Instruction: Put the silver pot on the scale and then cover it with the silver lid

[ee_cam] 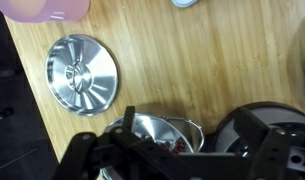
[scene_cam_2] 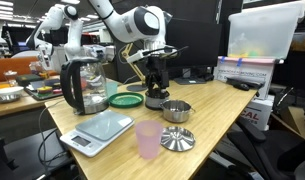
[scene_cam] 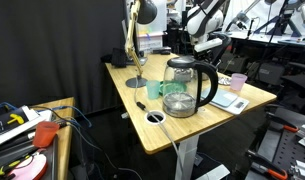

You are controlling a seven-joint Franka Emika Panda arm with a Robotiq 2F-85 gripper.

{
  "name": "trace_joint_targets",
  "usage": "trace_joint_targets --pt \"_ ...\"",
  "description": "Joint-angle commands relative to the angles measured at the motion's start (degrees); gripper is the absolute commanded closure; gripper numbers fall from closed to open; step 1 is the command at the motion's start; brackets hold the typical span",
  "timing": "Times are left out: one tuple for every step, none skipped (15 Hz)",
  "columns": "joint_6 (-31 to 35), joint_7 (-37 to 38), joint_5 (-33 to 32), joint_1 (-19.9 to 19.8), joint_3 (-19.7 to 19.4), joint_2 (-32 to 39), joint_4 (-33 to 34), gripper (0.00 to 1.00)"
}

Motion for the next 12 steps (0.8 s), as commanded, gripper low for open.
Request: trace_joint_targets --pt "-1.41 0.14 2.83 -1.91 -0.05 3.91 4.94 0.0" --pt "-1.51 0.04 3.45 -2.38 -0.05 4.91 6.1 0.0" --pt "-1.64 -0.15 4.08 -2.89 0.03 6.4 7.93 0.0" --pt "-1.86 -0.14 4.53 -3.18 0.02 7.53 9.42 0.0" --pt "-2.5 -0.48 5.0 -3.49 0.17 8.84 11.18 0.0" --pt "-3.17 -0.84 5.35 -3.69 0.3 10.16 12.83 0.0" --pt "-3.86 -1.04 5.48 -3.73 0.32 11.45 14.3 0.0" --pt "-4.46 -1.11 5.49 -3.72 0.27 12.49 15.52 0.0" --pt "-5.25 -1.13 5.47 -3.72 0.23 13.52 16.68 0.0" --pt "-5.87 -1.29 5.53 -3.8 0.22 14.18 17.84 0.0" --pt "-6.76 -1.41 5.62 -3.93 0.22 14.63 18.77 0.0" --pt "-7.52 -1.5 5.71 -4.08 0.25 15.06 19.64 0.0"
